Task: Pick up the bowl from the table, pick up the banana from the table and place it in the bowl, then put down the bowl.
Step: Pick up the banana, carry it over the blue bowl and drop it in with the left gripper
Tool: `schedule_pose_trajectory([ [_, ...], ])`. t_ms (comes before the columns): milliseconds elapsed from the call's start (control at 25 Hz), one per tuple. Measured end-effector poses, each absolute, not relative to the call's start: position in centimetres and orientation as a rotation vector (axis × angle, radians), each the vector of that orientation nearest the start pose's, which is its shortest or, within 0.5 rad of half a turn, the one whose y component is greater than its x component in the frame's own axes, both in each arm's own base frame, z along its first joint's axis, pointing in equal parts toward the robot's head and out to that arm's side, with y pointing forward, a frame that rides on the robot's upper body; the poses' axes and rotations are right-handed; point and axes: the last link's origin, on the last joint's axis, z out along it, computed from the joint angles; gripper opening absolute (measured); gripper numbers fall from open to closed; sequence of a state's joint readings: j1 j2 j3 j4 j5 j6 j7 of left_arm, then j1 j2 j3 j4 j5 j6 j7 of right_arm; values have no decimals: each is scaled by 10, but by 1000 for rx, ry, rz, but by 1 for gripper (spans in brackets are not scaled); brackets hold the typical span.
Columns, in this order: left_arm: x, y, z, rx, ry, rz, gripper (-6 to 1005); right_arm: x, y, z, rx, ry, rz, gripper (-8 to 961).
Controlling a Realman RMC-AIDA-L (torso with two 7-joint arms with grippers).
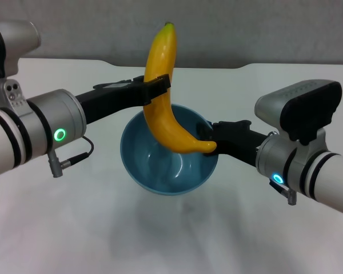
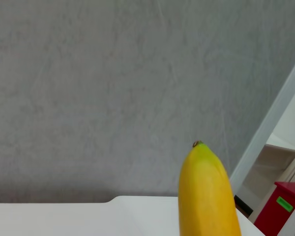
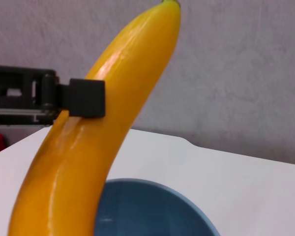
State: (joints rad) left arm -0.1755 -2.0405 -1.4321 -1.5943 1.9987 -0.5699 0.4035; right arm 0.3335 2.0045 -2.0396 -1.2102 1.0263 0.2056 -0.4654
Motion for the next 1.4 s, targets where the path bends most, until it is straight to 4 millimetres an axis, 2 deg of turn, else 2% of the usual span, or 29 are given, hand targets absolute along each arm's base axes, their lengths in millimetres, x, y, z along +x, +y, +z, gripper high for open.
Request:
schedule_pose_trajectory([
  [520, -148, 351, 7, -2121, -1099, -755, 641, 182, 355, -71, -2204, 826, 460, 45],
  [1400, -144, 349, 4, -2153, -1058, -762, 681, 186, 356, -71, -2196, 836, 448, 45],
])
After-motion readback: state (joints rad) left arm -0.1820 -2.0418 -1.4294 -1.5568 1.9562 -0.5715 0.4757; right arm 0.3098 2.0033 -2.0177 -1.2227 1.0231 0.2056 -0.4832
